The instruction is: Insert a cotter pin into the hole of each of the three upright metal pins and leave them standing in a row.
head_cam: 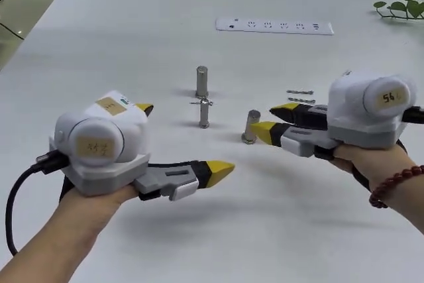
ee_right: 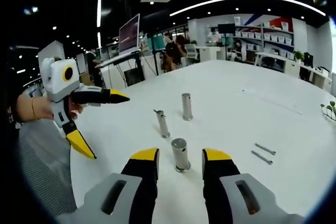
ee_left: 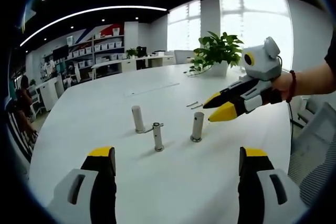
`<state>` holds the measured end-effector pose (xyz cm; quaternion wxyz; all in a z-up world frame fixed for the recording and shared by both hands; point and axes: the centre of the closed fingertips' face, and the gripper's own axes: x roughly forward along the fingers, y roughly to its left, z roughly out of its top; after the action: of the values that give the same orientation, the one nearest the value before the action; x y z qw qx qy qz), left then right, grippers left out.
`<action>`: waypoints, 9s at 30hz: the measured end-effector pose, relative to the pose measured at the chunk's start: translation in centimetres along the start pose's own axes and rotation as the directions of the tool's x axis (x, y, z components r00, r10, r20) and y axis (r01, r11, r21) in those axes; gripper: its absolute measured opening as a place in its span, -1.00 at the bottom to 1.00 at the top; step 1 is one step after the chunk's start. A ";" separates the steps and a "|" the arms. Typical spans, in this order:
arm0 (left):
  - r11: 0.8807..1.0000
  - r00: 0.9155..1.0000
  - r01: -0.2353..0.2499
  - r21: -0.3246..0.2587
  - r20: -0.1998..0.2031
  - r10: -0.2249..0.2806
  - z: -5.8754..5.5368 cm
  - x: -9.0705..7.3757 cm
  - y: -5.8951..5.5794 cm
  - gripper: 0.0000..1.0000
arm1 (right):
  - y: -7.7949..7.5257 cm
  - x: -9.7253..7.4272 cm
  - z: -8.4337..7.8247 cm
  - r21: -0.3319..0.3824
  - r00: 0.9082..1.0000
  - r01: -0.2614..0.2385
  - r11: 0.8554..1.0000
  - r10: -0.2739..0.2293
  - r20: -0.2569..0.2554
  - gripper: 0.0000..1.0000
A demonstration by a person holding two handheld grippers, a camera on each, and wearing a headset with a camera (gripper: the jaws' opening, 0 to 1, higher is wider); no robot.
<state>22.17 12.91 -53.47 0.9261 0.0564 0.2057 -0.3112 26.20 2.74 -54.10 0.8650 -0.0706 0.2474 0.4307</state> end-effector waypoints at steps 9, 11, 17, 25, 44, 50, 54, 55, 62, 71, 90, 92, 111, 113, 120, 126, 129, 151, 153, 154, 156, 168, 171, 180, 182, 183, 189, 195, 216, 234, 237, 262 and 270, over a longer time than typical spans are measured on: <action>1.000 1.000 -0.009 0.004 0.016 0.009 0.3 0.1 0.2 0.93 | -2.4 -1.2 0.4 -0.031 0.999 -0.001 1.000 0.000 -0.048 -0.40; 1.000 1.000 -0.008 0.010 0.014 0.008 0.2 0.1 0.2 0.92 | -2.9 -1.3 0.3 -0.032 0.998 0.001 0.999 -0.002 -0.059 -0.40; 1.000 1.000 -0.002 0.012 0.000 0.002 -0.1 0.2 0.1 0.90 | -5.0 -1.4 -0.5 -0.049 0.993 0.011 0.999 -0.017 -0.120 -0.43; 1.000 1.000 0.015 0.004 0.019 -0.015 0.3 0.3 -0.2 0.90 | -8.3 -1.3 -1.5 -0.067 0.978 0.054 0.996 -0.066 -0.198 -0.51; 1.000 1.000 0.017 0.006 0.007 -0.017 0.0 0.5 -0.1 0.81 | -13.5 0.8 -4.5 -0.201 0.918 0.016 0.979 -0.094 -0.384 -0.63; 1.000 1.000 0.021 -0.001 -0.004 -0.021 -0.2 0.6 -0.2 0.80 | -14.3 1.2 -5.0 -0.183 0.910 0.012 0.983 -0.087 -0.405 -0.65; 1.000 1.000 0.021 -0.004 -0.001 -0.021 -0.2 0.6 -0.1 0.80 | -14.6 1.2 -5.3 -0.195 0.903 0.011 0.981 -0.094 -0.419 -0.70; 1.000 1.000 0.021 -0.004 -0.001 -0.021 -0.2 0.6 -0.1 0.80 | -14.8 1.2 -5.4 -0.197 0.899 0.012 0.980 -0.097 -0.426 -0.72; 1.000 1.000 0.023 -0.002 -0.001 -0.023 -0.2 0.5 -0.1 0.79 | -14.8 0.9 -5.7 -0.203 0.888 0.011 0.979 -0.103 -0.448 -0.81; 1.000 1.000 0.022 0.001 -0.002 -0.022 -0.2 0.5 0.0 0.78 | -14.4 1.1 -5.5 -0.208 0.882 -0.017 0.978 -0.084 -0.464 -1.00; 0.999 0.998 0.054 -0.007 -0.015 -0.054 -0.4 0.6 -0.7 0.66 | -13.6 0.8 -4.9 -0.272 0.886 -0.060 0.960 -0.074 -0.458 -1.00; 0.998 0.998 0.061 -0.011 -0.017 -0.061 -0.5 0.6 -0.8 0.64 | -13.3 0.8 -4.6 -0.286 0.890 -0.063 0.956 -0.076 -0.450 -1.00; 0.988 0.991 0.131 -0.081 0.025 -0.130 1.9 1.1 -2.1 0.28 | -9.1 -0.2 -2.2 -0.391 0.924 -0.122 0.912 -0.040 -0.380 -1.00; 0.987 0.990 0.138 -0.077 0.021 -0.137 2.0 1.1 -2.4 0.27 | -8.8 -0.3 -2.2 -0.397 0.926 -0.135 0.908 -0.027 -0.377 -1.00; 0.980 0.986 0.169 -0.101 0.020 -0.168 2.3 1.2 -3.3 0.16 | -5.6 -1.6 -1.6 -0.414 0.933 -0.170 0.895 0.011 -0.360 -1.00; 0.971 0.979 0.204 -0.121 0.009 -0.205 2.5 1.2 -4.1 -0.05 | -2.8 -2.3 -1.2 -0.444 0.938 -0.205 0.872 0.046 -0.343 -1.00; 0.966 0.975 0.223 -0.128 0.006 -0.224 2.6 1.2 -4.5 -0.18 | -1.7 -2.4 -0.9 -0.456 0.942 -0.214 0.864 0.059 -0.331 -1.00; 0.945 0.963 0.241 -0.221 -0.067 -0.262 2.0 1.5 -5.7 -0.51 | 5.2 -1.9 -0.4 -0.606 0.927 -0.357 0.711 0.191 -0.322 -1.00; 0.941 0.961 0.249 -0.230 -0.065 -0.270 2.0 1.5 -5.9 -0.53 | 5.6 -1.8 -0.3 -0.621 0.925 -0.366 0.693 0.198 -0.325 -1.00; 0.939 0.960 0.250 -0.234 -0.063 -0.272 2.1 1.5 -5.9 -0.54 | 5.7 -1.8 -0.3 -0.627 0.925 -0.367 0.687 0.197 -0.325 -1.00; 0.936 0.959 0.255 -0.241 -0.062 -0.277 2.1 1.5 -6.1 -0.58 | 6.0 -1.7 -0.3 -0.639 0.923 -0.374 0.672 0.203 -0.327 -1.00; 0.920 0.948 0.288 -0.267 -0.054 -0.312 2.1 1.4 -6.7 -0.81 | 7.1 -1.4 -0.3 -0.690 0.914 -0.402 0.602 0.218 -0.342 -1.00; 0.915 0.947 0.291 -0.280 -0.054 -0.317 2.1 1.4 -6.9 -0.85 | 7.3 -1.3 -0.2 -0.700 0.913 -0.404 0.589 0.220 -0.343 -1.00; 0.906 0.946 0.292 -0.306 -0.050 -0.321 1.9 1.4 -6.8 -1.00 | 7.7 -1.3 -0.2 -0.720 0.914 -0.404 0.565 0.210 -0.348 -1.00; 0.905 0.945 0.294 -0.307 -0.049 -0.324 1.9 1.4 -6.8 -1.00 | 7.7 -1.3 -0.2 -0.722 0.913 -0.405 0.560 0.206 -0.352 -1.00; 0.907 0.944 0.299 -0.298 -0.049 -0.327 1.8 1.3 -6.9 -1.00 | 7.7 -1.2 -0.3 -0.724 0.913 -0.406 0.557 0.205 -0.353 -1.00; 0.932 0.947 0.303 -0.199 -0.047 -0.318 1.8 1.2 -6.8 -1.00 | 7.8 -1.2 -0.3 -0.717 0.915 -0.400 0.570 0.203 -0.349 -1.00; 0.935 0.948 0.302 -0.189 -0.042 -0.315 2.0 1.4 -6.7 -1.00 | 7.6 -1.2 -0.1 -0.717 0.920 -0.387 0.580 0.196 -0.339 -1.00; 0.944 0.943 0.327 -0.036 -0.052 -0.329 0.8 1.0 -6.5 -1.00 | 7.3 -1.6 -0.2 -0.367 0.917 -0.384 0.848 0.301 -0.264 -0.90; 0.907 0.912 0.410 0.092 -0.031 -0.409 0.7 0.0 -7.4 -1.00 | 8.4 -2.9 -1.7 -0.109 0.867 -0.479 0.871 0.450 -0.212 -0.89; 0.899 0.904 0.426 0.096 -0.022 -0.426 0.8 -0.3 -7.8 -1.00 | 8.8 -3.2 -1.8 -0.086 0.856 -0.500 0.862 0.477 -0.199 -0.89; 0.849 0.848 0.528 0.027 0.046 -0.529 1.7 -1.4 -9.4 -1.00 | 10.4 -4.0 -1.5 -0.198 0.820 -0.568 0.799 0.528 -0.223 -1.00; 0.844 0.843 0.536 0.033 0.034 -0.537 1.2 -1.5 -9.8 -1.00 | 10.7 -4.2 -2.0 -0.327 0.811 -0.582 0.744 0.502 -0.300 -1.00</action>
<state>15.61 5.61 -51.56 0.8058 0.0005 0.1902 -0.5608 14.99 5.68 -52.77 0.6394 -0.2136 0.2450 0.6968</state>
